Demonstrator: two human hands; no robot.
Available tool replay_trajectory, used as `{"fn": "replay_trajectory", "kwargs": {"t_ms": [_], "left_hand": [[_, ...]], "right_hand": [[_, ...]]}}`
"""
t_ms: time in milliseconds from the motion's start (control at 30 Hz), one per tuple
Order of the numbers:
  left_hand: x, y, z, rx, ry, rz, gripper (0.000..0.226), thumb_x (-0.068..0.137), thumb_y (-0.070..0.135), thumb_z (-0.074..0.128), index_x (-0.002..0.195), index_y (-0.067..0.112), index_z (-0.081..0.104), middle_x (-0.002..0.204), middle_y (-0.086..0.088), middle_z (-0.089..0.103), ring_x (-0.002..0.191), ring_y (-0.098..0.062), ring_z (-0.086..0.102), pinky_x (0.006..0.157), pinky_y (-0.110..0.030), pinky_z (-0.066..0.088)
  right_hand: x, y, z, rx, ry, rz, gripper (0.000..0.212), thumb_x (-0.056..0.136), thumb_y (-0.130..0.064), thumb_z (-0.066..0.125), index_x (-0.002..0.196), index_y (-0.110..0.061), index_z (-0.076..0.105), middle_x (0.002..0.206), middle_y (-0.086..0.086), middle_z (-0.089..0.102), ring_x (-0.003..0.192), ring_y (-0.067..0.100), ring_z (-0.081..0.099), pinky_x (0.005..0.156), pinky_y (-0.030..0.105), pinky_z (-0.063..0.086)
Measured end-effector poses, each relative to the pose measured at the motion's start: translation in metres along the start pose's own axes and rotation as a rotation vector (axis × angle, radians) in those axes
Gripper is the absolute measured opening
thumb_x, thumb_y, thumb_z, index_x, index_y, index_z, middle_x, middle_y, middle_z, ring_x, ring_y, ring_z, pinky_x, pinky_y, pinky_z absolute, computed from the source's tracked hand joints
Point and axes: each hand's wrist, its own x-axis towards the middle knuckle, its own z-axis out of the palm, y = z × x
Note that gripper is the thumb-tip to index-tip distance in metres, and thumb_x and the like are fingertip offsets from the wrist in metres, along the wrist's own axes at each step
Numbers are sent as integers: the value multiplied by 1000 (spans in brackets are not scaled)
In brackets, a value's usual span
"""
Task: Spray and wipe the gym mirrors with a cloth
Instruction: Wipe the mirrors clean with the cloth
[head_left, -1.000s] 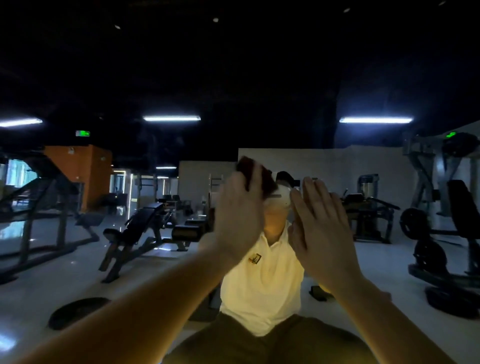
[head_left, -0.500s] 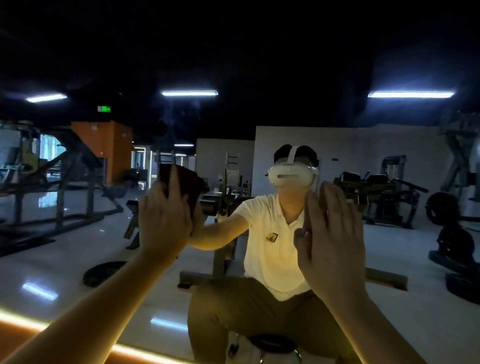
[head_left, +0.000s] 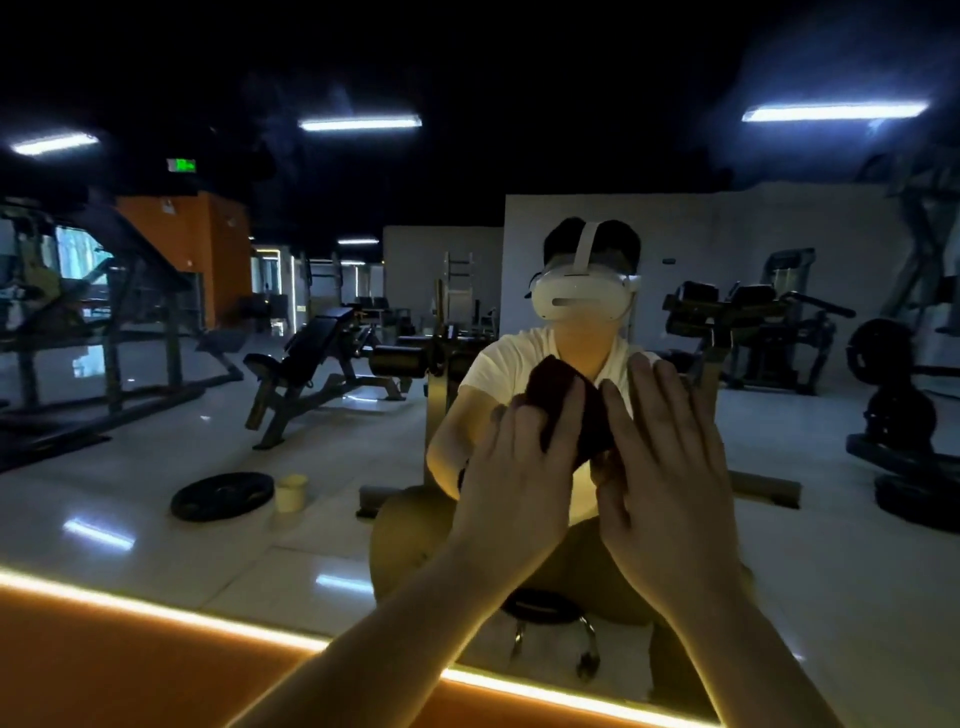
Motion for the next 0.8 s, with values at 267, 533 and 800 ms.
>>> {"fn": "replay_trajectory", "kwargs": {"t_ms": [267, 533, 800], "left_hand": [[-81, -112, -26, 223, 129, -351, 58, 111, 40, 44, 151, -3, 44, 109, -24, 57, 84, -29, 58, 73, -37, 45], [-87, -48, -23, -12, 139, -627, 71, 114, 51, 21, 154, -6, 38, 114, -34, 57, 87, -37, 59, 71, -38, 44], [-118, 39, 7, -146, -67, -209, 70, 101, 28, 53, 162, 8, 25, 124, -15, 47, 111, -27, 56, 97, -46, 56]], "right_hand": [[-8, -17, 7, 46, 57, 95, 66, 97, -24, 48, 160, -11, 34, 172, 13, 14, 159, 32, 8, 124, 62, 18], [-31, -22, 5, 18, -37, 59, 68, 95, -24, 49, 160, -10, 35, 171, 15, 12, 159, 33, 7, 122, 63, 21], [-48, -25, 7, 6, -69, 64, 73, 93, -23, 50, 162, -11, 30, 172, 15, 8, 160, 32, 3, 125, 61, 17]]}}
